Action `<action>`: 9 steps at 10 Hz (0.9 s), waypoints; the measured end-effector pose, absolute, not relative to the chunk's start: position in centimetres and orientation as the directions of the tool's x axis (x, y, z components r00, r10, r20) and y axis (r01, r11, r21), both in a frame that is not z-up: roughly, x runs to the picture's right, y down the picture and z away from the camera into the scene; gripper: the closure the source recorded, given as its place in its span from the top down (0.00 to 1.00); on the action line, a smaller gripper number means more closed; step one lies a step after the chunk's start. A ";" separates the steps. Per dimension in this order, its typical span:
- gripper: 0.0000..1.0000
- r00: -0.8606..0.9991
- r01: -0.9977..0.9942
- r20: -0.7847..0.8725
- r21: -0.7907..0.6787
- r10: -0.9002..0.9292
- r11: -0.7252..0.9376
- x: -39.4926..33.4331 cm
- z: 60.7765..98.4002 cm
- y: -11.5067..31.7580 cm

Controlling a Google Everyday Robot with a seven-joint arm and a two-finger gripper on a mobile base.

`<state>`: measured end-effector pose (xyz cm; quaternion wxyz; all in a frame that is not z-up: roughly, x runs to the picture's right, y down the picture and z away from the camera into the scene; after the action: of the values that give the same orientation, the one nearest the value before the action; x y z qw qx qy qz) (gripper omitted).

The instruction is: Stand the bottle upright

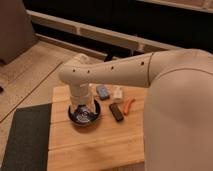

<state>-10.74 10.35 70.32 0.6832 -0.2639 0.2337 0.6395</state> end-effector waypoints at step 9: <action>0.65 0.103 -0.995 -0.620 -0.064 0.778 0.080 -9.8 71.4 8.3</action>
<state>-9.84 8.28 71.41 0.7009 -0.2450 0.2210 0.6323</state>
